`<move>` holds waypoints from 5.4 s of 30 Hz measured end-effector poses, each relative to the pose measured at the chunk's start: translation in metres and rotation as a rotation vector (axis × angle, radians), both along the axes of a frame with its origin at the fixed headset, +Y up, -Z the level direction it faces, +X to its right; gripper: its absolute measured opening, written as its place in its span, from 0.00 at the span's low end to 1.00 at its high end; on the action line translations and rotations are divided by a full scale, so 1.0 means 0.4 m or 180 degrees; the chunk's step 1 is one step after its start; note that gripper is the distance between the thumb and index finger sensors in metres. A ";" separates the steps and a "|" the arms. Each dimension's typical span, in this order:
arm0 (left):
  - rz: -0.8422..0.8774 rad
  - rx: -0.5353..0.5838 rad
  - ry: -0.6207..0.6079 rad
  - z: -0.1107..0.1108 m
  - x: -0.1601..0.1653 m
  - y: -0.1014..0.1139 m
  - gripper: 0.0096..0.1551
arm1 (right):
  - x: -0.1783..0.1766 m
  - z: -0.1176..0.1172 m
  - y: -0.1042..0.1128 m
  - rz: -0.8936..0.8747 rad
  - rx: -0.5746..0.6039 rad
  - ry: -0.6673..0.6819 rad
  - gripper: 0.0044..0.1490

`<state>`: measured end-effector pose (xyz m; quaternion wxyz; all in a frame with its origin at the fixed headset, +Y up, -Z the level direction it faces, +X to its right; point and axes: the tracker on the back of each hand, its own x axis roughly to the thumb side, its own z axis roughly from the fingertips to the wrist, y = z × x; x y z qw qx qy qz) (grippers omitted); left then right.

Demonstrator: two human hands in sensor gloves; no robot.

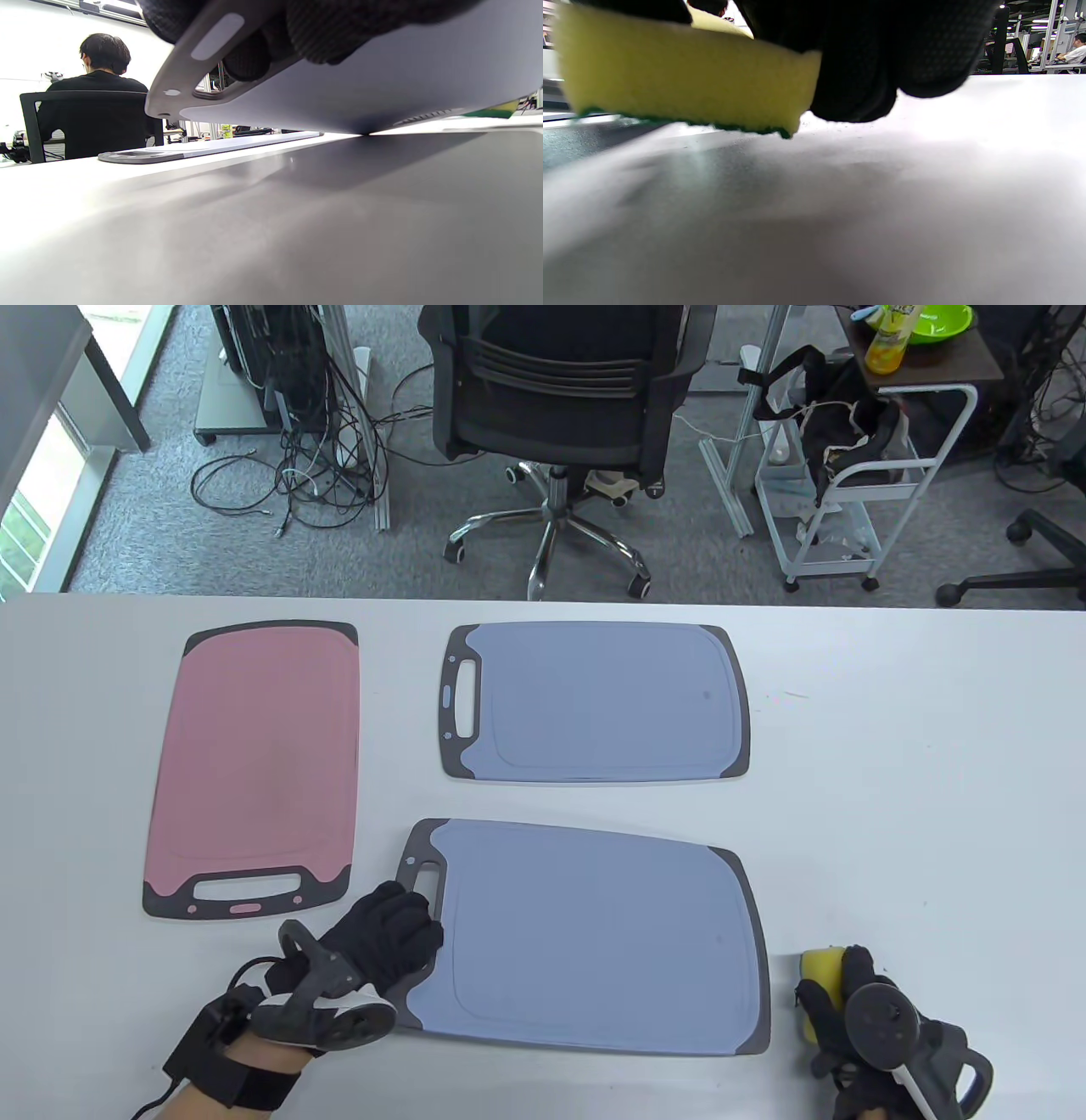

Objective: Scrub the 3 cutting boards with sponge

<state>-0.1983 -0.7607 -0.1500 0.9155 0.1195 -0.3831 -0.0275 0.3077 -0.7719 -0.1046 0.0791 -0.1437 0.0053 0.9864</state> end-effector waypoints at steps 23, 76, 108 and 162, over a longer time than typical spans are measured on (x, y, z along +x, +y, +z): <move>0.0264 -0.0112 -0.0264 -0.019 0.003 -0.018 0.26 | -0.823 -0.374 0.165 0.0400 0.0124 0.1956 0.49; 0.0261 -0.0070 -0.0343 -0.010 0.005 -0.010 0.23 | -0.714 -0.236 0.097 0.0224 -0.0230 0.2321 0.47; 0.0265 -0.0091 -0.0350 -0.009 0.003 -0.011 0.23 | -0.795 -0.145 0.102 0.0683 -0.0116 0.2678 0.47; 0.0142 0.0046 -0.0367 0.005 0.010 -0.011 0.23 | -0.835 -0.066 0.100 0.0673 -0.0055 0.2719 0.48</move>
